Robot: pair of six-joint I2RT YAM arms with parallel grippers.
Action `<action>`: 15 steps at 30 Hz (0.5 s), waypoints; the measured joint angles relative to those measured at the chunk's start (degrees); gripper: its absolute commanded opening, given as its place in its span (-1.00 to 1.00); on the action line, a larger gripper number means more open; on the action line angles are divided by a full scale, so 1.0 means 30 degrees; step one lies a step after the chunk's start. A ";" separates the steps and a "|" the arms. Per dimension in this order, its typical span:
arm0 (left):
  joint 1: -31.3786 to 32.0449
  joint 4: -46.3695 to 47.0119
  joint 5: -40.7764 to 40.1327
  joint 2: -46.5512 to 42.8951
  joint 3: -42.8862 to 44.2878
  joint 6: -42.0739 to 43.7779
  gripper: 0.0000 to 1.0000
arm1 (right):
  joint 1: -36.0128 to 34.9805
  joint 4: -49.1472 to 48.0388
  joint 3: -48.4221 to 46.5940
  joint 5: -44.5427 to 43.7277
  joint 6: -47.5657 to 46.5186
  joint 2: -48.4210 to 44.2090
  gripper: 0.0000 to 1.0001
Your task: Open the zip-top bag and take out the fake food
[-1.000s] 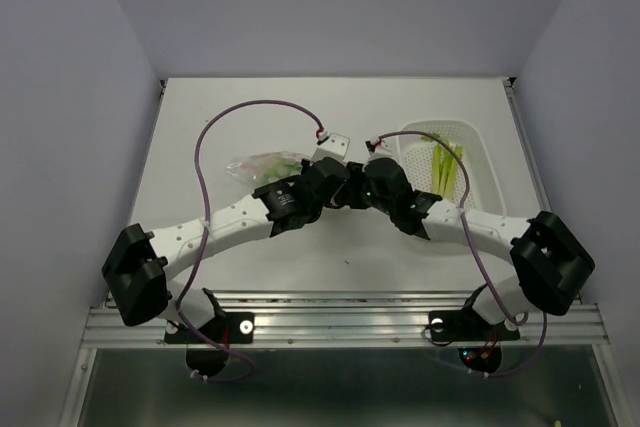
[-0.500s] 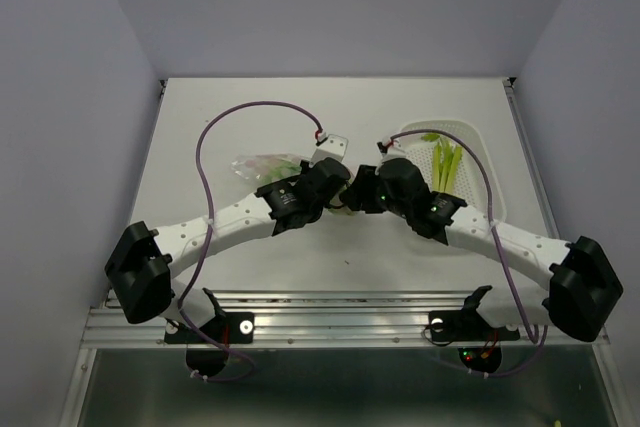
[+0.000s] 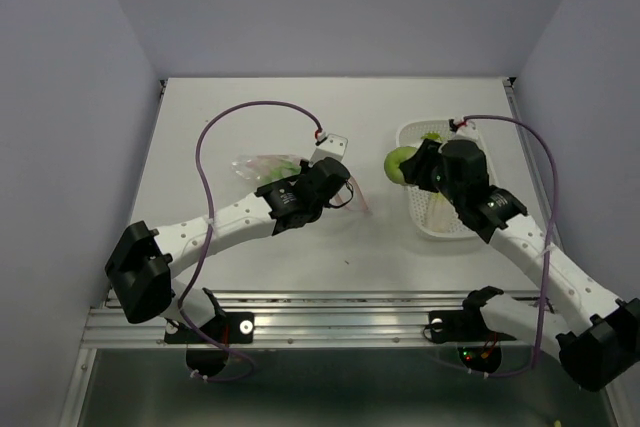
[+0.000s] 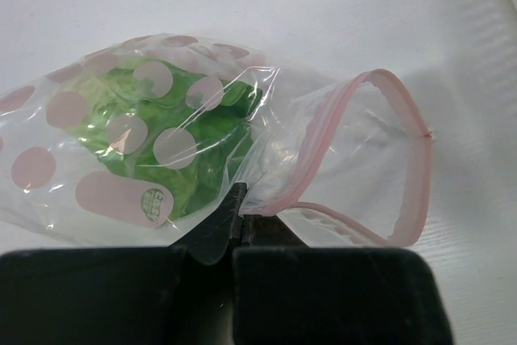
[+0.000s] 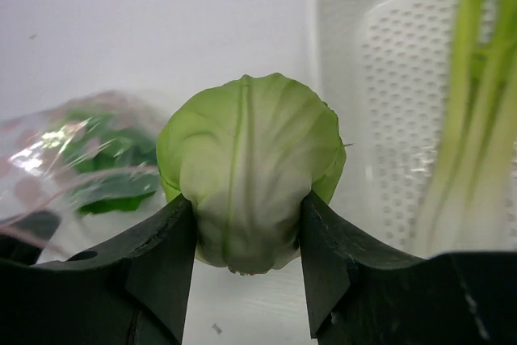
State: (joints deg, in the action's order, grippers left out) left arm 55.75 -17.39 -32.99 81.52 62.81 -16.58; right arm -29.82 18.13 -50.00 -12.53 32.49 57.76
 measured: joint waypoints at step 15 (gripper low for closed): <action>-0.0117 0.0000 0.0007 0.0000 0.0000 0.0007 -1.00 | 0.6870 0.4947 0.0423 -0.5282 -0.0627 0.1982 -0.27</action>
State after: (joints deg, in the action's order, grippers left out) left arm 55.40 -17.39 -32.97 81.52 62.81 -16.56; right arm -9.21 32.97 -48.73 -28.38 30.61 63.70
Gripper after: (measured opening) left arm 0.025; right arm 0.528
